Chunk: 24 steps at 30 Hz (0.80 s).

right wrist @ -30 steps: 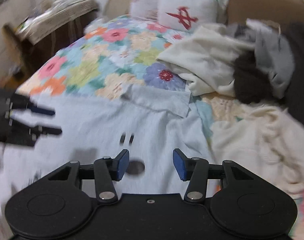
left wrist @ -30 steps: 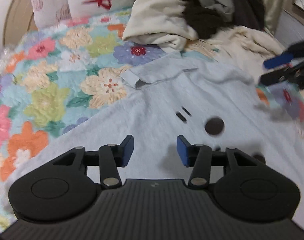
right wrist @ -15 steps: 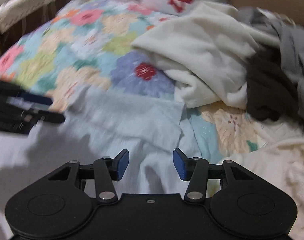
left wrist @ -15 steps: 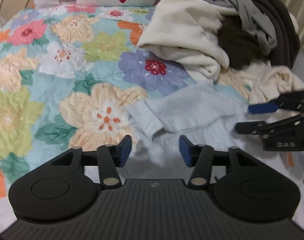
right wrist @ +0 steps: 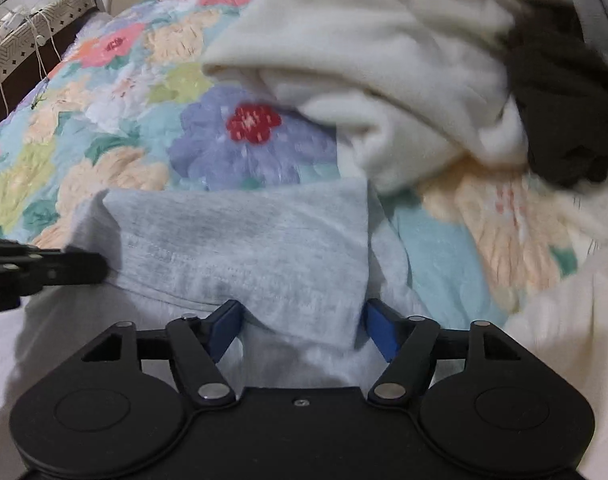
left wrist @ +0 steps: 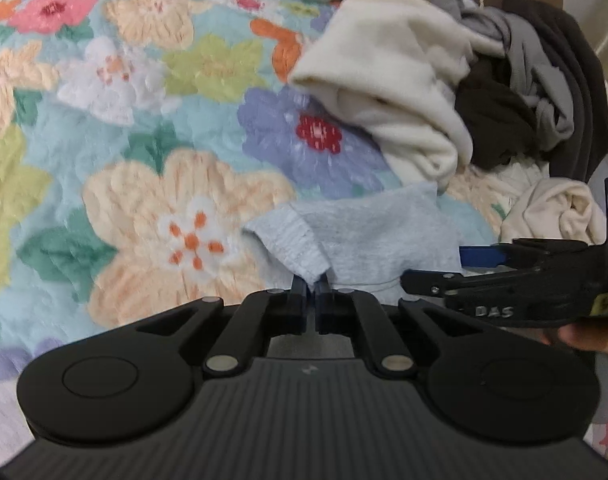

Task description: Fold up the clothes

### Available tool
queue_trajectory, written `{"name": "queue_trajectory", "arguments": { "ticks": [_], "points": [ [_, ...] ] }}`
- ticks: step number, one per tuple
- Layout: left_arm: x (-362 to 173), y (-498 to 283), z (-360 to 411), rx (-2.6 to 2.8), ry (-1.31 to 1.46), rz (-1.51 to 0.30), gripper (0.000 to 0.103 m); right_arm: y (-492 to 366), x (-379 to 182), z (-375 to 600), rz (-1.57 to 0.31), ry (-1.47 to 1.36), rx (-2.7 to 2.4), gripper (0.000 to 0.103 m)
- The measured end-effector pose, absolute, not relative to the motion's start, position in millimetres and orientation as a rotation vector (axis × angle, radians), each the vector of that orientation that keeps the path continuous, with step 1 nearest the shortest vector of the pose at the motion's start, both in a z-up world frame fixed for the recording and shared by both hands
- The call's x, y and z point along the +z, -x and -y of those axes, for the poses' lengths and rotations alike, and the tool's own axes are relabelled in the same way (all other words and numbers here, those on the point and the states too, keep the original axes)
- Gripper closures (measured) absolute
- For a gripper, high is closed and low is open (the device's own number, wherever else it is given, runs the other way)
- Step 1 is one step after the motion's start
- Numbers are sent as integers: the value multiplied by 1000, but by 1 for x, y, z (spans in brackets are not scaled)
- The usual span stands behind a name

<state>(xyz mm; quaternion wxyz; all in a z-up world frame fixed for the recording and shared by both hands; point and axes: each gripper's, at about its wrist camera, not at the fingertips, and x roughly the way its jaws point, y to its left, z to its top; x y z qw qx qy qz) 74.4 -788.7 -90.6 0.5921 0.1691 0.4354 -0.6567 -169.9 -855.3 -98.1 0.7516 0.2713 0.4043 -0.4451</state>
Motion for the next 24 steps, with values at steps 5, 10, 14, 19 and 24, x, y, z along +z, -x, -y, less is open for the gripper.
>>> {"name": "queue_trajectory", "arguments": {
  "ticks": [5, 10, 14, 19, 24],
  "points": [
    [-75, -92, 799, -1487, -291, -1051, 101, 148, -57, 864, -759, -420, -983, 94],
    [-68, -95, 820, -1421, -256, -1052, 98, 130, -35, 886, -686, -368, -950, 90],
    [-78, -116, 834, -1295, -129, -1191, 87, 136, -28, 893, -694, -375, -961, 40],
    [-76, -129, 818, -1250, -85, -1177, 61, 198, -12, 884, -664, -437, -1053, 40],
    [-65, -105, 778, -1393, -141, -1183, 61, 266, -5, 845, -718, -520, -1041, 39]
  ]
}}
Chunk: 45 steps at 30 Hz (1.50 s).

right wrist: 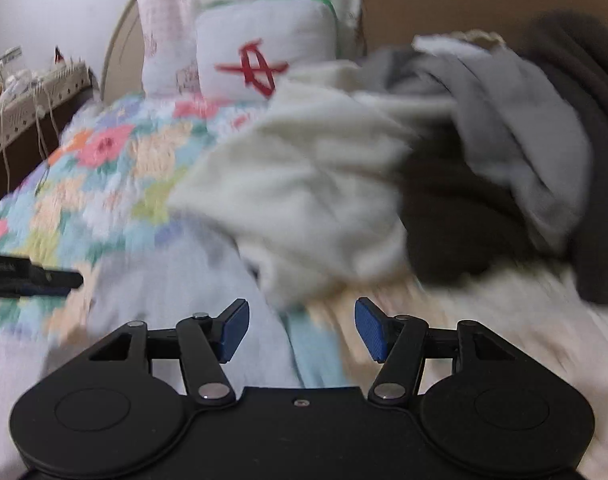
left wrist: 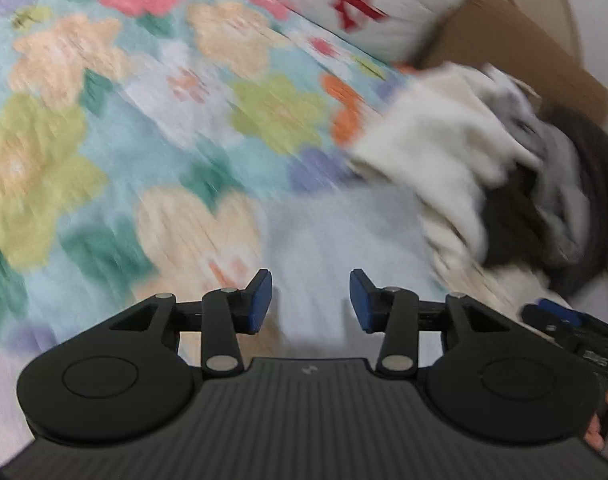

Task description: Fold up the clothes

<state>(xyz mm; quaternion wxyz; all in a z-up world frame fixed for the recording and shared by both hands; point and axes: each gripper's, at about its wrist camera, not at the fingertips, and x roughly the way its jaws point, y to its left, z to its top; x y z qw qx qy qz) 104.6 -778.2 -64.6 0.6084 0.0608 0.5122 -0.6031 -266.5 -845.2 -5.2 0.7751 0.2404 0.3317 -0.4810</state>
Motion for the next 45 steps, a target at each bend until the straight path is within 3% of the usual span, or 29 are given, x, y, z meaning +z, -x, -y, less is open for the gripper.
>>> {"name": "queue_trajectory", "arguments": {
  "ticks": [3, 8, 9, 10, 11, 15, 20, 22, 23, 29, 32, 37, 38, 40, 41, 45],
  "points": [
    [-64, -72, 760, -1485, -231, -1243, 61, 301, -11, 811, -702, -583, -1006, 39],
    [-64, -12, 729, -1550, -443, -1167, 60, 330, -52, 786, -716, -692, -1027, 40],
    [-63, -3, 720, -1553, -468, -1144, 60, 330, -61, 785, -733, -689, -1020, 43],
    [-63, 3, 711, -1547, -476, -1131, 60, 327, -67, 784, -759, -667, -1012, 58],
    [-63, 8, 701, -1541, -483, -1122, 60, 321, -70, 783, -793, -610, -1014, 96],
    [-66, 9, 661, -1487, -472, -1154, 60, 319, -57, 780, -735, -419, -1126, 99],
    [-75, 5, 608, -1384, -515, -1143, 60, 329, -81, 807, -825, -513, -1147, 92],
    [-73, 3, 586, -1384, -498, -1154, 60, 340, -66, 797, -746, -560, -1198, 74],
    [-70, 3, 575, -1379, -496, -1154, 60, 345, -58, 791, -714, -570, -1230, 59],
    [-65, 14, 532, -1329, -570, -1152, 52, 396, -37, 732, -674, -699, -1247, 53],
    [-70, 15, 514, -1320, -554, -1173, 52, 423, -53, 692, -646, -819, -1243, 36],
    [-64, 19, 491, -1309, -551, -1134, 52, 450, -90, 640, -638, -928, -1295, 36],
    [-62, 19, 487, -1307, -546, -1131, 52, 450, -95, 633, -632, -934, -1280, 38],
    [-60, 19, 479, -1293, -545, -1121, 52, 442, -96, 623, -658, -861, -1256, 85],
    [-58, 18, 475, -1285, -545, -1114, 52, 436, -94, 621, -692, -801, -1252, 101],
    [-49, 12, 454, -1221, -560, -1057, 52, 438, -81, 615, -688, -691, -1361, 103]
  ]
}}
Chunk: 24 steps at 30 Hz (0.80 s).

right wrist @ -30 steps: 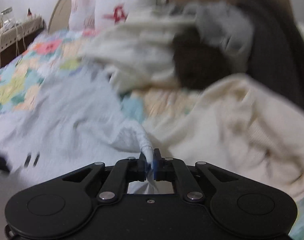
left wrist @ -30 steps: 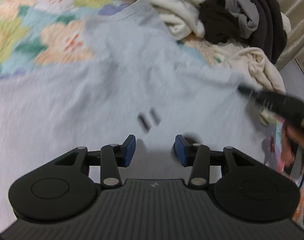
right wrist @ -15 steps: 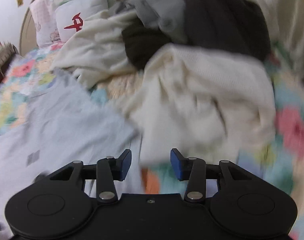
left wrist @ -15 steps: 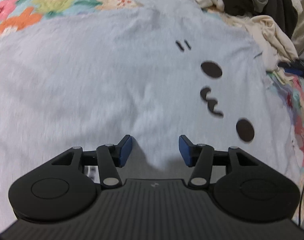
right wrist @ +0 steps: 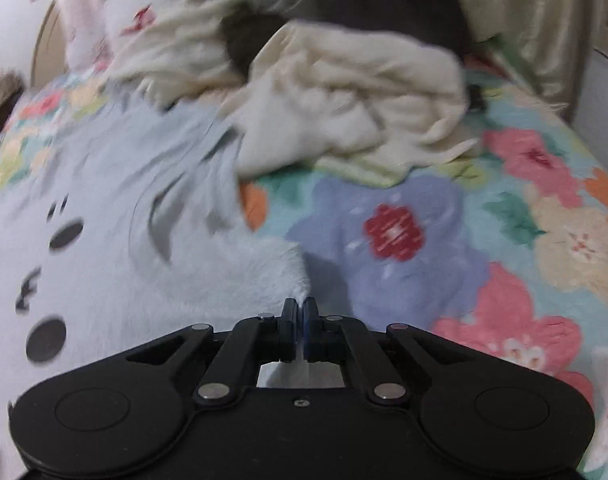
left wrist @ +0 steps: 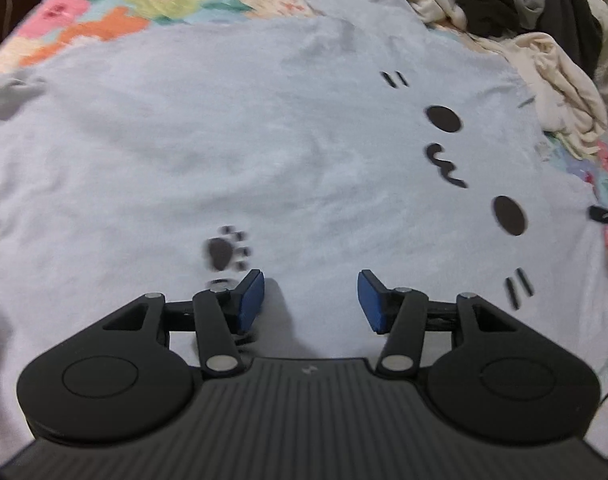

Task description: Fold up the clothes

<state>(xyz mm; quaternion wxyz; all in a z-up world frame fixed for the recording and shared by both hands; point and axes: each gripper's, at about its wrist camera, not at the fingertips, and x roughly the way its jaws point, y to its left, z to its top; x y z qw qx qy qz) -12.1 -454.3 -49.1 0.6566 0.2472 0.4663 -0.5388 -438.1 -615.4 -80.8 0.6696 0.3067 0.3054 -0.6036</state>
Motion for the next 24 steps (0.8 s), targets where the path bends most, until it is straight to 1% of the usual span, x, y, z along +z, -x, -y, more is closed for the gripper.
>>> {"name": "queue_trajectory", "arguments": {
  "ticks": [3, 4, 5, 6, 7, 8, 10, 11, 12, 14, 17, 20, 23, 24],
  "points": [
    [-43, -1, 430, -1164, -536, -1046, 52, 441, -93, 621, -803, -622, -1460, 103],
    [-41, -5, 420, -1154, -521, -1051, 52, 449, -94, 619, -771, -684, -1459, 103],
    [-37, -10, 410, -1144, -511, -1053, 52, 460, -92, 616, -695, -777, -1463, 102],
    [-32, -15, 399, -1133, -514, -1044, 52, 469, -87, 610, -603, -865, -1450, 93],
    [-26, -21, 386, -1115, -518, -1025, 52, 474, -81, 603, -519, -924, -1416, 92],
    [-19, -28, 373, -1096, -516, -1001, 51, 473, -75, 595, -489, -941, -1378, 92],
    [-8, -46, 349, -1044, -504, -957, 44, 459, -62, 581, -530, -899, -1314, 82],
    [-6, -58, 336, -1010, -505, -955, 42, 451, -57, 572, -556, -869, -1297, 73],
    [-4, -69, 323, -976, -506, -952, 41, 445, -51, 563, -573, -846, -1282, 64],
    [-4, -93, 298, -916, -515, -963, 41, 438, -43, 541, -577, -849, -1250, 55],
    [-12, -118, 269, -866, -528, -1000, 41, 430, -41, 518, -547, -897, -1169, 54],
    [-23, -136, 240, -865, -514, -1064, 40, 416, -40, 498, -581, -887, -1106, 54],
    [-38, -143, 225, -887, -471, -1173, 36, 405, -38, 478, -636, -844, -1072, 53],
    [-41, -142, 222, -903, -460, -1193, 34, 405, -36, 471, -652, -824, -1076, 52]
  ]
}}
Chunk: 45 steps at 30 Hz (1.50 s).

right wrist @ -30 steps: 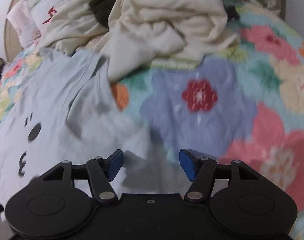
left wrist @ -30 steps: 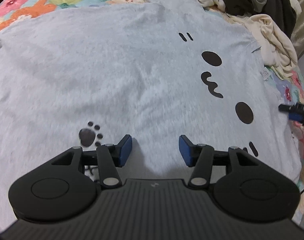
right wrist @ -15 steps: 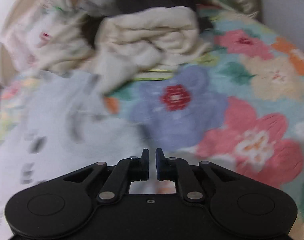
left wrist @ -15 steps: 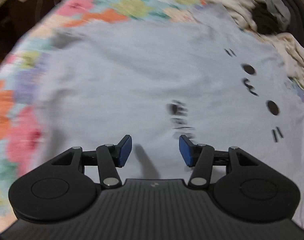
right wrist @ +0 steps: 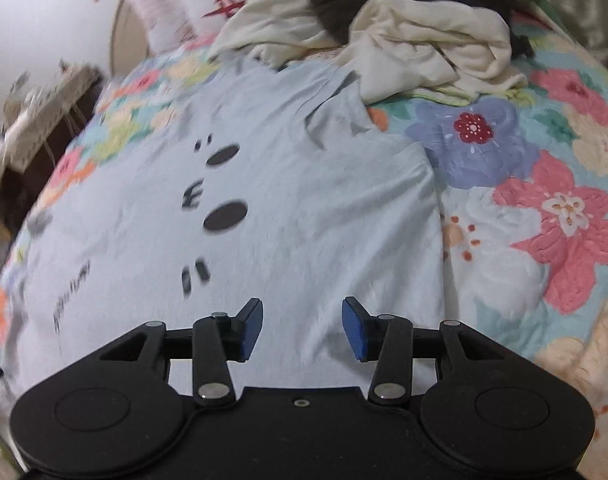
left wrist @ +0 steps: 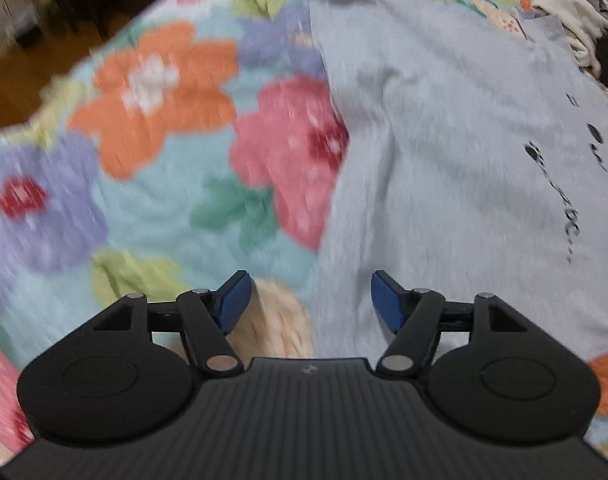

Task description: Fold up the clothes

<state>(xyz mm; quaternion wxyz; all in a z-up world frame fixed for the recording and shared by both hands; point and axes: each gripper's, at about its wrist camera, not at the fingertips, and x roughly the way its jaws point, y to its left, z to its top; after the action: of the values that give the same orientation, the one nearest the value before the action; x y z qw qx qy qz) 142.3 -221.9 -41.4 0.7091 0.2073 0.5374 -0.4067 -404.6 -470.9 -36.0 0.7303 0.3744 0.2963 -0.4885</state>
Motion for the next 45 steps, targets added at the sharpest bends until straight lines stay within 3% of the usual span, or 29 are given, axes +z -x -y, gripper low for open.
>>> {"name": "queue_trajectory", "arguments": {
  "ticks": [1, 3, 5, 6, 11, 15, 20, 28, 29, 30, 36, 40, 45],
  "points": [
    [-44, -140, 220, -926, -458, -1197, 29, 407, -34, 464, -662, -807, -1087, 51],
    [-46, -132, 220, -968, -490, -1169, 32, 414, -32, 451, -675, -779, -1112, 45],
    [-43, -125, 224, -1033, -518, -1127, 84, 427, -34, 441, -679, -780, -1147, 45],
    [-40, -121, 225, -1067, -532, -1102, 100, 434, -36, 437, -681, -783, -1164, 45],
    [-4, -88, 213, -1118, -611, -932, 100, 466, -39, 419, -652, -830, -1209, 45],
    [1, -105, 195, -1088, -534, -1009, 100, 488, -43, 405, -601, -895, -1175, 44],
    [-30, -120, 197, -1043, -560, -1142, 99, 506, -66, 390, -565, -1037, -1096, 42],
    [-17, -106, 209, -1032, -664, -1083, 98, 507, -89, 361, -562, -1040, -1059, 37],
    [-16, -105, 210, -1026, -669, -1080, 98, 504, -88, 358, -574, -1004, -1051, 55],
    [-16, -105, 212, -1023, -678, -1080, 98, 500, -86, 356, -599, -960, -1043, 98],
    [-4, -101, 209, -972, -774, -1028, 98, 508, -37, 331, -588, -732, -1119, 101],
    [1, -92, 200, -918, -823, -959, 98, 519, -59, 332, -590, -790, -1133, 101],
    [38, -56, 190, -1034, -620, -939, 97, 510, -62, 325, -584, -783, -1170, 101]
  ]
}}
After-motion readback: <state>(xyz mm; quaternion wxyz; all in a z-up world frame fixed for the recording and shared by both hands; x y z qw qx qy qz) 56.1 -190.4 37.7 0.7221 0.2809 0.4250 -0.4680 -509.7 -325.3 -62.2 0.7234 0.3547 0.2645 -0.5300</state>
